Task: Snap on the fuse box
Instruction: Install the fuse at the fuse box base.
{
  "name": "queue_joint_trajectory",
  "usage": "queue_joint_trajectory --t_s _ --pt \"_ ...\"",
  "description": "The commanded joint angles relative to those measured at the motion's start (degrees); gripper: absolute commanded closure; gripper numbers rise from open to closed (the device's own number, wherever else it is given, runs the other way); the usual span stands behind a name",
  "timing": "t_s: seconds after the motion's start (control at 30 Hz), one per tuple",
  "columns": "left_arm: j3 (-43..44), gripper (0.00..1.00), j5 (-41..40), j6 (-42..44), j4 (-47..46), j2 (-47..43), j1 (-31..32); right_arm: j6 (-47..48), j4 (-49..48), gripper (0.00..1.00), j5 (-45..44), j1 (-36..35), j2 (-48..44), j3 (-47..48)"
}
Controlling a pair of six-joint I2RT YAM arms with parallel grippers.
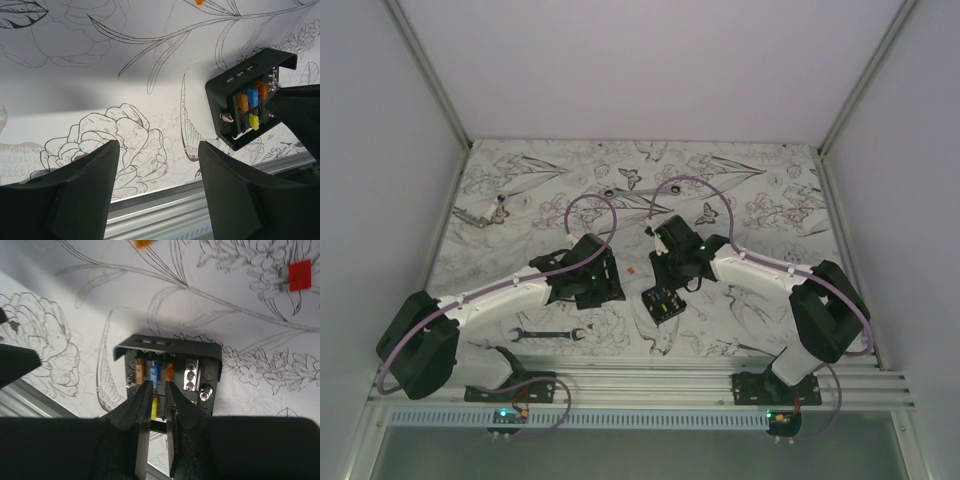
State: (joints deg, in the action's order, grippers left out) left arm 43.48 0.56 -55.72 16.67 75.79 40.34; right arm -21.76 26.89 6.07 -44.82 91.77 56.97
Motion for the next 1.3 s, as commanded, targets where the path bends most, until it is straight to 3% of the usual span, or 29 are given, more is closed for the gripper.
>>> queue_joint_trajectory --t_s 0.0,0.23,0.53,0.73,0.93,1.27 --pt "1.58 0.32 -2.00 1.46 3.24 -0.20 -0.49 2.23 0.70 0.75 2.58 -0.50 -1.29 3.70" --pt "6.32 0.28 -4.70 6.71 5.54 2.86 -0.72 3.05 0.35 0.61 -2.98 -0.18 -5.32 1.76" --pt "20.76 0.30 -6.99 22.72 7.49 17.64 0.76 3.08 -6.84 0.42 -10.50 4.89 -13.24 -7.16" --pt "28.06 0.41 -8.54 32.64 8.63 25.21 1.07 2.27 -12.31 0.17 -13.15 8.95 -19.56 -14.13" --pt "33.09 0.54 -8.92 38.66 9.78 32.22 1.15 1.79 -16.01 0.00 -14.66 11.00 -25.28 -18.82" --pt "37.81 0.57 -7.42 41.09 10.64 38.17 1.06 1.63 -16.80 0.00 -14.62 11.59 -26.51 -20.23"
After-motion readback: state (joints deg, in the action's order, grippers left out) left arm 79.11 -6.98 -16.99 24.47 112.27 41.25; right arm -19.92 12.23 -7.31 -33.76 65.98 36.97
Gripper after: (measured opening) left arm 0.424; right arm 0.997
